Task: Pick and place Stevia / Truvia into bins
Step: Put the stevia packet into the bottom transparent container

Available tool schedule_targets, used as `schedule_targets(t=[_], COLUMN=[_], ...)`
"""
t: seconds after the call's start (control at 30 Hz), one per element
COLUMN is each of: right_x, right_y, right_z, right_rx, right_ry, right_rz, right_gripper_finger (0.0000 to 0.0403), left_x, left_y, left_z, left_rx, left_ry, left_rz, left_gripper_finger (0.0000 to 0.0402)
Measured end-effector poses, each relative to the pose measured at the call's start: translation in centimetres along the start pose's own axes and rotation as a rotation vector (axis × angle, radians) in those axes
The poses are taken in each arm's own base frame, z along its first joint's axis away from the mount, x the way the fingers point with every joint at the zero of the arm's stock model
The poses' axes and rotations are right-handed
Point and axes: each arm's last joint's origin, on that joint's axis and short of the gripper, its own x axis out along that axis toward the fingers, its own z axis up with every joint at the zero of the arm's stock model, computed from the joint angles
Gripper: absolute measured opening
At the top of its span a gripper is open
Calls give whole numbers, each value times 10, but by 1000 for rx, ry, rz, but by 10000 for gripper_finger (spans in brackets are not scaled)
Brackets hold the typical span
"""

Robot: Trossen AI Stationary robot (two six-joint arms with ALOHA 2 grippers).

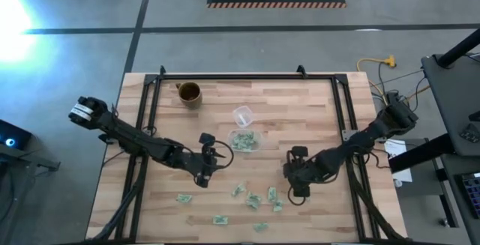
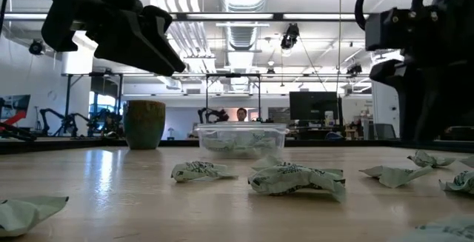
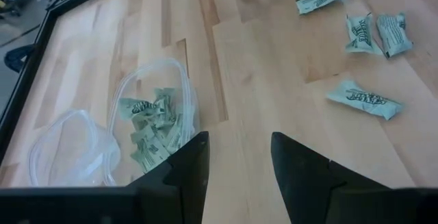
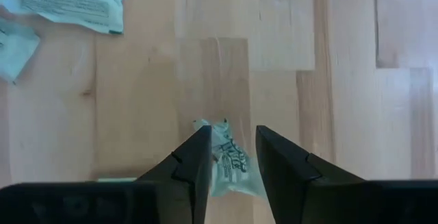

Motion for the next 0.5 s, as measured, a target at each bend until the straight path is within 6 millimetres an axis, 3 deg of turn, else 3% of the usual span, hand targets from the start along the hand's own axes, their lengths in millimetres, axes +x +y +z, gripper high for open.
schedule_targets(t=[0.5], right_x=[10], right_y=[-1], right_z=[-9], right_rx=[35], right_ry=[-7], right_rz=[35], right_gripper_finger=[119], left_x=[0], left_y=[0], left_z=[0], left_rx=[-23], left_ry=[1], left_rz=[-1], left_gripper_finger=[141])
